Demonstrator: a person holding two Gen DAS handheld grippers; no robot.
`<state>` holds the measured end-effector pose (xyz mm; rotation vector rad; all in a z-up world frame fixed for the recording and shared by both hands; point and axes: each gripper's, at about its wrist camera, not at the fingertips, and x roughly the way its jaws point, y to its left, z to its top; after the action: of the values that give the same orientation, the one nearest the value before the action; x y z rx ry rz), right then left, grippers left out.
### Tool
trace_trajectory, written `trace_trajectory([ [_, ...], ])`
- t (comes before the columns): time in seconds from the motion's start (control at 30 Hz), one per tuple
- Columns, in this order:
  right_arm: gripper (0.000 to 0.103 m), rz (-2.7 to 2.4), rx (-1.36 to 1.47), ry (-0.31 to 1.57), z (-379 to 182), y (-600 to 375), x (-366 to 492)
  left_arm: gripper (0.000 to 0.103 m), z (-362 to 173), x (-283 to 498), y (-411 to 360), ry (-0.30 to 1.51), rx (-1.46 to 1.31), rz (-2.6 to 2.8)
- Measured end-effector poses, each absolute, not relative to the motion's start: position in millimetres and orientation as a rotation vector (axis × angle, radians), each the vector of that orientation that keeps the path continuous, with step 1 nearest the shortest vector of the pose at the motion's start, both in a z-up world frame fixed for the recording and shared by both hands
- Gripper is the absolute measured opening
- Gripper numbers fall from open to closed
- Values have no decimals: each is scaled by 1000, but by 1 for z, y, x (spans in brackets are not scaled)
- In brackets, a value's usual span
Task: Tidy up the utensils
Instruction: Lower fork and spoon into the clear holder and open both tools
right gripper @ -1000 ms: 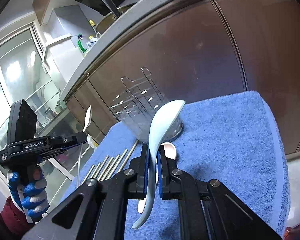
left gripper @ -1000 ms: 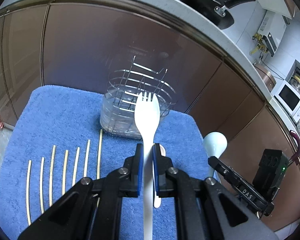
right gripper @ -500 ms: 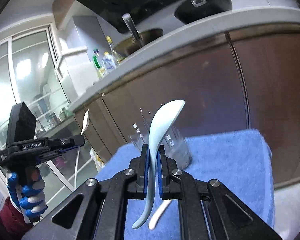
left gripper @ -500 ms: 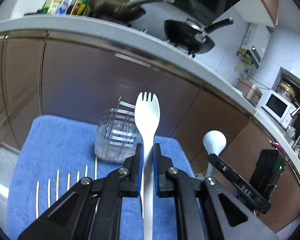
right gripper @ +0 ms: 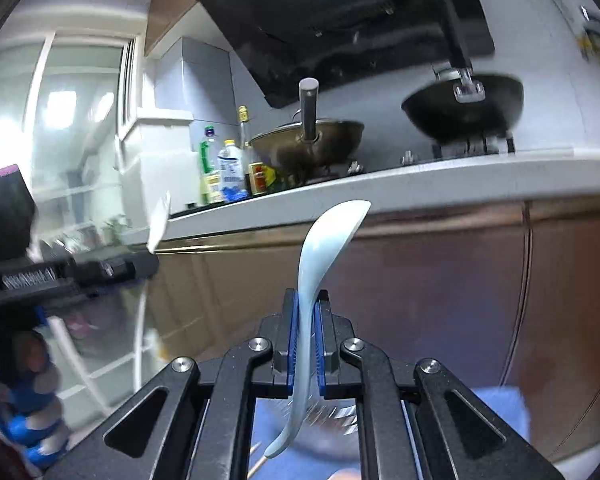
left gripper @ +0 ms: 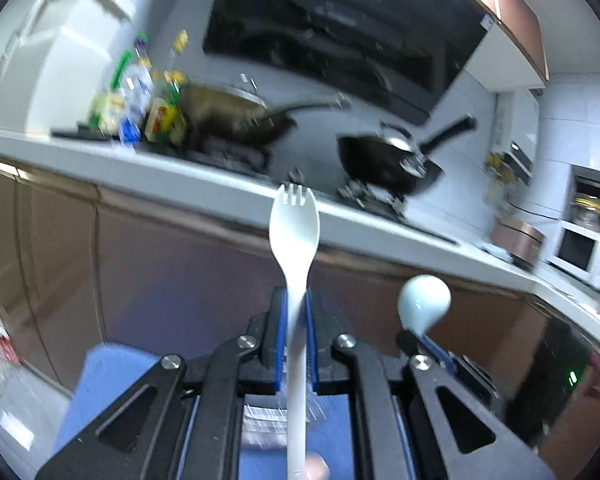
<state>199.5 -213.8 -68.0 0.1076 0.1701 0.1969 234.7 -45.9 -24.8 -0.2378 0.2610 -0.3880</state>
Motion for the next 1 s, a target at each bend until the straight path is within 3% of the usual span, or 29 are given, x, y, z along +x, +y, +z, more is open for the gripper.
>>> trace_trajectory([
  [0.37,8,64,-31,143,-129,-192,264,9,-69,305,-76,135,-199,-243],
  [0.9,9,40,-72,181,-181,-189,268,9,-143,318,-89,148,-161,-213],
  [0.97,30,45,-69,184,-183,-189,264,10,-146,316,-87,157,-163,-219],
  [1.0,33,43,-65,182,-183,-190,260,10,-147,313,-86,164,-163,-228],
])
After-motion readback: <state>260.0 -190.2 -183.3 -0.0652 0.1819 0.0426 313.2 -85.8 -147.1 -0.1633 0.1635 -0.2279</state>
